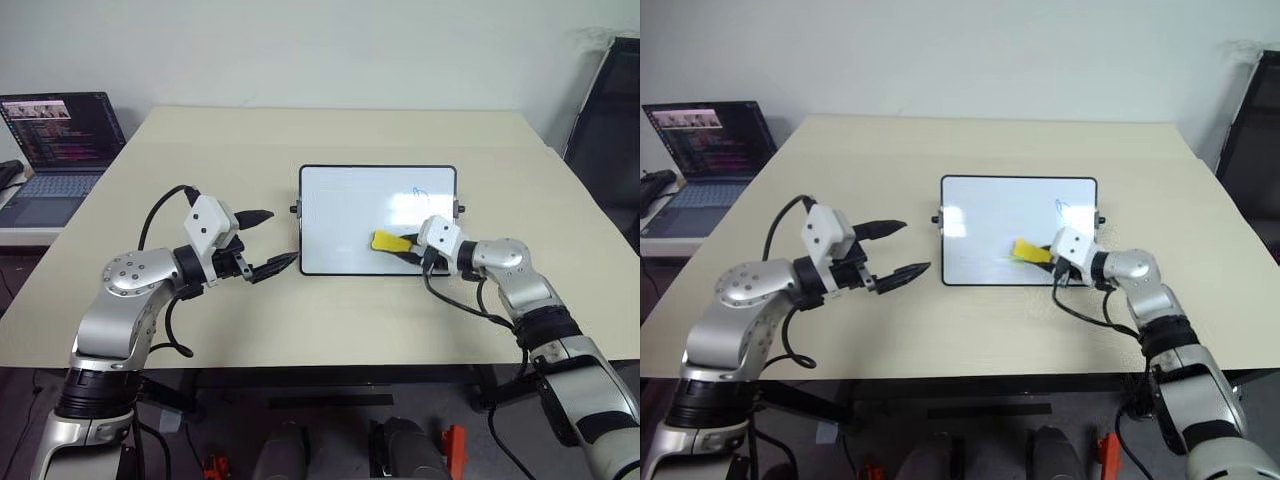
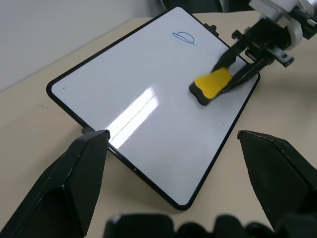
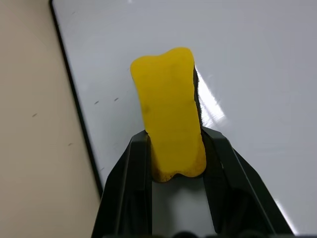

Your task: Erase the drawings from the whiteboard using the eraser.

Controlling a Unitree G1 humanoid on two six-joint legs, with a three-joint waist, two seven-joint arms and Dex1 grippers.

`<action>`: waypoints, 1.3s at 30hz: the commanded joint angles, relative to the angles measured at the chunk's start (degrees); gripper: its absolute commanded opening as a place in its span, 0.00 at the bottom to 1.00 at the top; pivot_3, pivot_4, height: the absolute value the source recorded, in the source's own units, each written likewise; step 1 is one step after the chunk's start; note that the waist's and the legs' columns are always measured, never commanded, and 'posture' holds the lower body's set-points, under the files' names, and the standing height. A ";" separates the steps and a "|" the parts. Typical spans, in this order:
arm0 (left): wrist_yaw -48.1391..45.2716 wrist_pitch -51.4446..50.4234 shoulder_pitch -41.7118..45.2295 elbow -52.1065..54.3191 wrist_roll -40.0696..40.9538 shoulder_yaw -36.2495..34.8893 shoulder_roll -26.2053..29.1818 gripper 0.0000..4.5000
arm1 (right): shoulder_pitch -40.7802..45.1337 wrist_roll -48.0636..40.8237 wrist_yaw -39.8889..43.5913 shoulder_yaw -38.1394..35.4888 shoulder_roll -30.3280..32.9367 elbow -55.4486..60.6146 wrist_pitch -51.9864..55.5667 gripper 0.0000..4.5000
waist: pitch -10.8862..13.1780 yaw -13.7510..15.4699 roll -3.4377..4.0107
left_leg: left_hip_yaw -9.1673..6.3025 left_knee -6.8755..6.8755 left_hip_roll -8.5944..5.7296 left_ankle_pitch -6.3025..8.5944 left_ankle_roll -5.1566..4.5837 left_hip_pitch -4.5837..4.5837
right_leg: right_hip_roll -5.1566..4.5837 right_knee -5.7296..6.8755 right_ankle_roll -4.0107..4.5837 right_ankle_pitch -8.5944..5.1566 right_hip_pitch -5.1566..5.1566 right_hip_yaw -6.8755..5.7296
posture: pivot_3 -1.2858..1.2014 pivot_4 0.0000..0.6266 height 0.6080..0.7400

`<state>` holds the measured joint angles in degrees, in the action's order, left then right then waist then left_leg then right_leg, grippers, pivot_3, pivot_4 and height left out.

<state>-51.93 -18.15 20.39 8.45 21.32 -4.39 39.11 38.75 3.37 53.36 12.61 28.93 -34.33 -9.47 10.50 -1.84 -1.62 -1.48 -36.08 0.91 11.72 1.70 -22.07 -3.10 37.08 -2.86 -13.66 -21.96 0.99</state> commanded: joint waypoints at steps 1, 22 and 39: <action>0.03 0.82 0.89 1.05 0.41 -1.14 0.37 1.00 | -0.92 1.75 0.51 0.64 1.49 -0.80 2.87 0.23 | 0.00 -0.04 0.00 | 0.00 0.00 0.00 0.00 0.00 0.01 | 0.00 0.00 0.00 0.00 0.00 0.00 | 0.52 0.24 1.00; 0.18 -0.19 0.99 1.69 0.97 -4.49 3.93 1.00 | -4.30 -10.28 12.58 -14.48 27.02 25.47 18.18 0.22 | 0.13 0.31 0.12 | 0.02 0.14 -0.03 0.09 0.04 -1.44 | -0.01 -0.12 -0.30 0.04 -1.36 -0.05 | 0.52 0.24 1.00; -0.09 0.33 5.26 0.37 0.47 -2.68 3.12 1.00 | -5.60 -11.88 15.23 -14.54 28.91 26.05 14.83 0.22 | 0.13 0.14 0.12 | 0.05 0.09 -0.03 0.09 0.04 -1.39 | 0.00 -0.06 -0.45 0.01 -1.33 -0.01 | 0.52 0.24 1.00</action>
<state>-52.05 -18.65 24.43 8.45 21.67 -6.75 42.32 32.91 -7.88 68.65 -0.72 57.43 -9.69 5.44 10.63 -1.70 -1.50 -1.43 -35.99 0.88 11.81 1.75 -23.46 -3.10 37.02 -3.30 -13.65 -23.29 0.99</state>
